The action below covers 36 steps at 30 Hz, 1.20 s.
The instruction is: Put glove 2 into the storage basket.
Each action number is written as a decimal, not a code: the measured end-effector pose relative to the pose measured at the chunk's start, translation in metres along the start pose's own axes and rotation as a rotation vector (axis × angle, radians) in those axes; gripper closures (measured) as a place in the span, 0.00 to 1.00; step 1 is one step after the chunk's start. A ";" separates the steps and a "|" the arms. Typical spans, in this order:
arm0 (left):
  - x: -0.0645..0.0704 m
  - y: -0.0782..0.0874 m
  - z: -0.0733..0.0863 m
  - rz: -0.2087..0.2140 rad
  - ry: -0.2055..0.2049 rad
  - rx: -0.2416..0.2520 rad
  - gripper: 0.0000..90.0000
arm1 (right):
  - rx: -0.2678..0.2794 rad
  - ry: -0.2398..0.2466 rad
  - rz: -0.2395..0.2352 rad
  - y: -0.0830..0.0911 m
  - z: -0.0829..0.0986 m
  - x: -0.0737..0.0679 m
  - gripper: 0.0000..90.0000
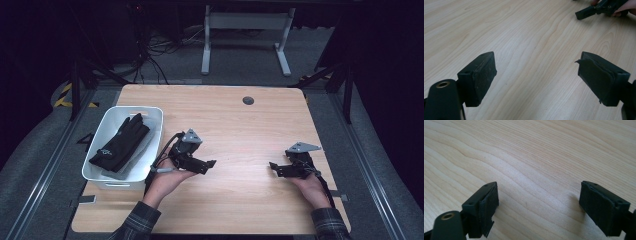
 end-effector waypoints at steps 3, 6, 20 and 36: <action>0.005 -0.008 0.002 0.005 -0.008 -0.001 0.17 | 0.000 0.000 0.000 0.000 0.000 0.000 0.18; 0.009 -0.016 0.005 0.005 -0.013 -0.007 0.17 | 0.000 0.000 0.000 0.000 0.000 0.000 0.18; 0.018 -0.055 0.025 -0.024 -0.040 -0.069 0.17 | 0.000 0.001 -0.001 0.000 0.000 0.000 0.18; 0.020 -0.083 0.041 -0.064 -0.097 -0.084 0.08 | -0.001 0.002 -0.002 0.000 0.000 0.000 0.18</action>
Point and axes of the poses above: each handheld gripper's, and its own axes: y roughly backward along the jaws, z roughly out of its underside, x roughly to its right, the point moved 9 cm from there along -y, roughly forward along the jaws, and after that the axes turned 6 degrees about -x, right-handed, at the moved point
